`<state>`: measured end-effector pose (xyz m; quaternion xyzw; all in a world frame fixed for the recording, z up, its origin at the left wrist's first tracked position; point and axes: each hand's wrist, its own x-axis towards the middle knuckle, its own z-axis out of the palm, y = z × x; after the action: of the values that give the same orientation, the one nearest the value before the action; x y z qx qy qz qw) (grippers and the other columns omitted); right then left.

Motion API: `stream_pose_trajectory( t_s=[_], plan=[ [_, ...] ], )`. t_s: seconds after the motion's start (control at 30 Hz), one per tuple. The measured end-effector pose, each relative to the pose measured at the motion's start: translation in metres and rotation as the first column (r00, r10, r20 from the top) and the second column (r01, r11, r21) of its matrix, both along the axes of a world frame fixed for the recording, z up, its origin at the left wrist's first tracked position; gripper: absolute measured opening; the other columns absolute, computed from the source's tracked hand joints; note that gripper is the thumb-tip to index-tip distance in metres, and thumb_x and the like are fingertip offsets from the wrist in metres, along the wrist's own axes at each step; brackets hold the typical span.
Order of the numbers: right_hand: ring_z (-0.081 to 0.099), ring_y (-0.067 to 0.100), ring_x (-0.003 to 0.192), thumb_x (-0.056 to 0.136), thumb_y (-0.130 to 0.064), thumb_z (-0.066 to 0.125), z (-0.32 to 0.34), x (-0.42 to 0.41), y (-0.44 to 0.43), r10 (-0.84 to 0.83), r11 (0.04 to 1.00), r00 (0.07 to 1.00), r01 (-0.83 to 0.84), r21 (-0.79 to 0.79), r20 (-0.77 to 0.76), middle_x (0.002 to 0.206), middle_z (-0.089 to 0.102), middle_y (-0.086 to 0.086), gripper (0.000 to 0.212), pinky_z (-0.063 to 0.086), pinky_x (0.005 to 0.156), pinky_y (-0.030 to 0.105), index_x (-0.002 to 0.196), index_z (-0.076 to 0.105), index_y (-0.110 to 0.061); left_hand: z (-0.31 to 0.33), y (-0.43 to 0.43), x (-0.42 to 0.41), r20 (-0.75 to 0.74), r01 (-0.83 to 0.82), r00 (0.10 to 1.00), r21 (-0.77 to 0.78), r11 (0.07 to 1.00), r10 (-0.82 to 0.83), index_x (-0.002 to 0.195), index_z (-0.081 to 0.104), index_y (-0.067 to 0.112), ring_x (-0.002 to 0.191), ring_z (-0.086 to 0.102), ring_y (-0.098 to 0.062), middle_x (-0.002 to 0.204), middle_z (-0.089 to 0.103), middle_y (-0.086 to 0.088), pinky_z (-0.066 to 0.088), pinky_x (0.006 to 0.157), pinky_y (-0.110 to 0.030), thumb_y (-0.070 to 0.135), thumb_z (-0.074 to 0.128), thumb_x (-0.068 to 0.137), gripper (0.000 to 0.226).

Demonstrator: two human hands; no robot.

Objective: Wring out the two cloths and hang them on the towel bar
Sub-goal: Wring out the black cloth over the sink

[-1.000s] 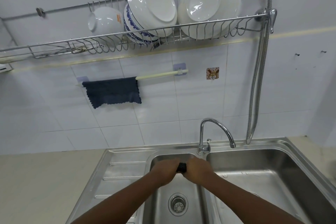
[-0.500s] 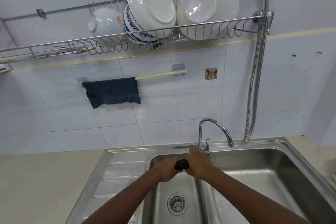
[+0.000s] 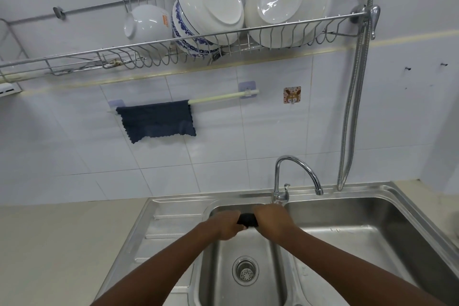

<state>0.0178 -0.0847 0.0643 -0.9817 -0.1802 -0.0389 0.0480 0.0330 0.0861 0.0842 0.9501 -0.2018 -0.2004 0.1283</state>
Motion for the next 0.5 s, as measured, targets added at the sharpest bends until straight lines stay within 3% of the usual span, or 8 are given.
stream_pose_trajectory(
  t_s=[0.1,0.17,0.27,0.33,0.5],
  plan=[
    [0.065,0.028,0.086,0.082,-0.024,0.055,0.002,-0.001,0.006,-0.037,0.999,0.997,0.037,-0.004,-0.074,0.092,0.070,0.010,0.018,0.042,0.065,0.029,0.092,0.064,-0.012,-0.012,-0.003,-0.010,0.224,-0.035,0.974,0.087,0.996,0.015,0.108,0.053,0.011,0.096,0.063,-0.028,0.105,0.066,-0.011,0.047,0.075,-0.037,0.028,0.048,0.096,0.021],
    [0.064,0.026,0.081,0.079,-0.026,0.056,0.004,-0.001,0.008,-0.064,0.996,0.987,0.071,0.047,-0.148,0.080,0.065,0.007,0.018,0.038,0.061,0.027,0.086,0.065,-0.011,-0.018,-0.001,-0.011,0.321,-0.043,0.947,0.122,0.992,0.001,0.109,0.050,0.012,0.092,0.064,-0.029,0.104,0.067,-0.012,0.045,0.069,-0.036,0.020,0.044,0.095,0.017],
    [0.056,0.021,0.065,0.074,-0.025,0.059,0.004,0.001,0.010,-0.082,0.961,0.928,0.171,0.219,-0.363,0.059,0.049,-0.002,0.013,0.035,0.050,0.024,0.067,0.057,-0.015,-0.020,0.000,-0.011,0.387,-0.024,0.922,0.123,0.992,-0.026,0.109,0.048,0.012,0.087,0.065,-0.031,0.100,0.069,-0.013,0.042,0.064,-0.036,0.017,0.041,0.094,0.018],
    [0.050,0.017,0.054,0.068,-0.020,0.062,0.004,0.003,0.010,-0.063,0.887,0.857,0.283,0.366,-0.512,0.056,0.048,-0.003,0.019,0.032,0.047,0.023,0.055,0.049,-0.017,-0.019,0.001,-0.010,0.426,0.000,0.903,0.125,0.992,-0.054,0.109,0.048,0.011,0.085,0.065,-0.032,0.099,0.069,-0.014,0.039,0.062,-0.035,0.017,0.040,0.095,0.017],
    [0.037,0.012,0.045,0.059,-0.017,0.063,0.002,-0.002,0.009,0.029,0.752,0.725,0.437,0.494,-0.688,0.058,0.046,0.001,0.014,0.026,0.046,0.023,0.061,0.049,-0.015,-0.021,0.005,-0.010,0.482,0.058,0.870,0.117,0.991,-0.108,0.110,0.046,0.011,0.081,0.065,-0.031,0.095,0.070,-0.013,0.037,0.059,-0.033,0.017,0.041,0.094,0.017]
  ],
)
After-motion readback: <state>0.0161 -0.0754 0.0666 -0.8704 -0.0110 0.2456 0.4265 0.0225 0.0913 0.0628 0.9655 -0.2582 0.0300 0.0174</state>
